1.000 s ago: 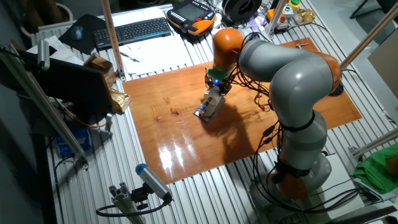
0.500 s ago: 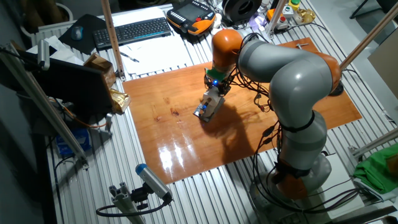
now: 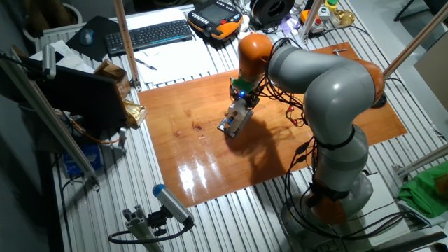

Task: Put the toilet paper on its holder

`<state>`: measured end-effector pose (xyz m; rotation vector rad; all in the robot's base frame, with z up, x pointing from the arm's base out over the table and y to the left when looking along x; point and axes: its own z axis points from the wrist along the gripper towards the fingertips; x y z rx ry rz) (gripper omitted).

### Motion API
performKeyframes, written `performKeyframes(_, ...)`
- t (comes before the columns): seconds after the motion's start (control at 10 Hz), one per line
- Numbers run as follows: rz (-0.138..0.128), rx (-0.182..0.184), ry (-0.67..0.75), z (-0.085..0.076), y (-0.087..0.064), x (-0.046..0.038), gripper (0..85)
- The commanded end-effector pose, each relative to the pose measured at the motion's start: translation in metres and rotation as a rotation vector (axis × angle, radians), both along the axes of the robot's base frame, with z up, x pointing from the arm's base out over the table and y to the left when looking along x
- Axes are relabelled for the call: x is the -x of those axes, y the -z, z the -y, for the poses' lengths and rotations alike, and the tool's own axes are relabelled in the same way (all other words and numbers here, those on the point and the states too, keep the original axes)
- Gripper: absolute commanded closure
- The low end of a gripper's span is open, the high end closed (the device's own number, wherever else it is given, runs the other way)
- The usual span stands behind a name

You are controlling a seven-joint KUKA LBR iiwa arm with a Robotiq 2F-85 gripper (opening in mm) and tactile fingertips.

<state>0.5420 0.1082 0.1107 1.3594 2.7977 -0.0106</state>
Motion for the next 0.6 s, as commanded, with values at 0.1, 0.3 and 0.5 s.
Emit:
performKeyframes(0.1, 0.000, 0.000, 0.001, 0.0015, 0.0005, -0.0004, 84.3)
performKeyframes(0.3, 0.006, -0.022, 0.009, 0.0015, 0.0005, -0.0004, 84.3)
performKeyframes(0.5, 0.026, -0.012, 0.024, 0.0015, 0.0005, -0.0004, 84.3)
